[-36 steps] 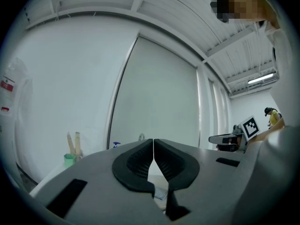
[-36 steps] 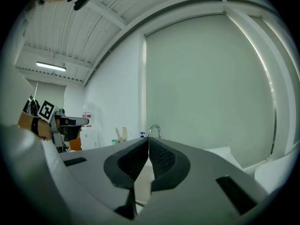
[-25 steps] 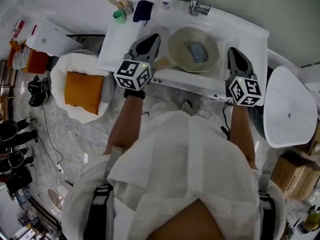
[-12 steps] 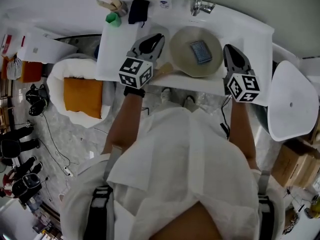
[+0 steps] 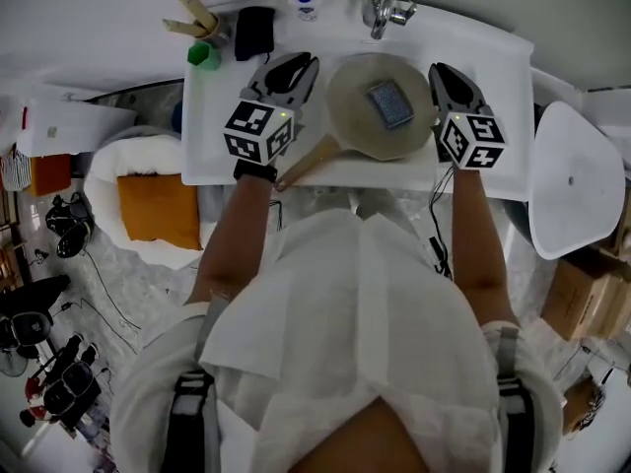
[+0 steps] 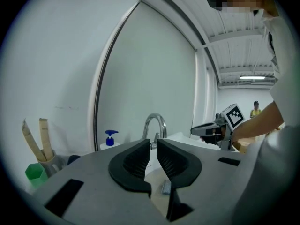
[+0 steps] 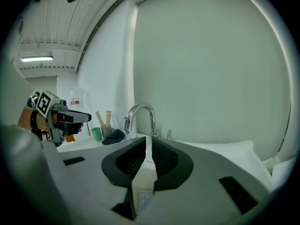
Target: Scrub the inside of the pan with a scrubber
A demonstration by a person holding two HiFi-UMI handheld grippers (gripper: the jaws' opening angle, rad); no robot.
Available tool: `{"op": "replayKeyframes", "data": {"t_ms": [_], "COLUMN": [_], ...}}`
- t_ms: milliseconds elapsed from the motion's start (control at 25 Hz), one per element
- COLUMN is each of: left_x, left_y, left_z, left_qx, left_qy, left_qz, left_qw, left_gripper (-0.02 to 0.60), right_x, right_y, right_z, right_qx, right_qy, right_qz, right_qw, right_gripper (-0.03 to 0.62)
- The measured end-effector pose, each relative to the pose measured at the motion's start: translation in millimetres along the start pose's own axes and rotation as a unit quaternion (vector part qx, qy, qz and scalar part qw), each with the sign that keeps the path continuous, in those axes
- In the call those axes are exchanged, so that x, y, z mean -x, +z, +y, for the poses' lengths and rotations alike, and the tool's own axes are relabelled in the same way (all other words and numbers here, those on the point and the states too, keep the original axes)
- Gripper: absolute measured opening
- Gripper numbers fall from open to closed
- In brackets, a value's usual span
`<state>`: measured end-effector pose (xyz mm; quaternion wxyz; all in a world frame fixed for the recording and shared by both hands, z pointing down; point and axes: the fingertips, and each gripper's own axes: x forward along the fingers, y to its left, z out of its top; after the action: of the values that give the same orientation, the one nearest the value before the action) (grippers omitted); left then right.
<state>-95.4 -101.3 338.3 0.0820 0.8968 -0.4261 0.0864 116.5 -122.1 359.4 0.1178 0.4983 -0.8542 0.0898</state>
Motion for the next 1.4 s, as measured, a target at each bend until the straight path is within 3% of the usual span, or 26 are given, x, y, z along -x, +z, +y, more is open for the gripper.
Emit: {"op": "replayKeyframes", "data": {"t_ms": [520,1040,1400], "left_x": [-49,-67,-68], "left_y": [-2,-9,-15], "left_z": [21,27,35], "left_qx": [0.002,0.011,0.025], "left_qy": [0.035,0.046,0.055], "left_qz": [0.006,0.013,0.013], "left_qw": [0.9994,0.9988,0.9981], "left_gripper": [0.057,0.056,0.055], "right_x": [-73,-146,-172], "right_y": [-8,-10,-17], "right_z": [-20,-56,-68], "right_qx": [-0.018,-0.020,-0.026], "right_qy": [0.035,-0.041,-0.052], "right_qz": [0.027,0.071,0.105], "right_qw": [0.999,0.996,0.993], "right_gripper": [0.057,0.101,0.098]}}
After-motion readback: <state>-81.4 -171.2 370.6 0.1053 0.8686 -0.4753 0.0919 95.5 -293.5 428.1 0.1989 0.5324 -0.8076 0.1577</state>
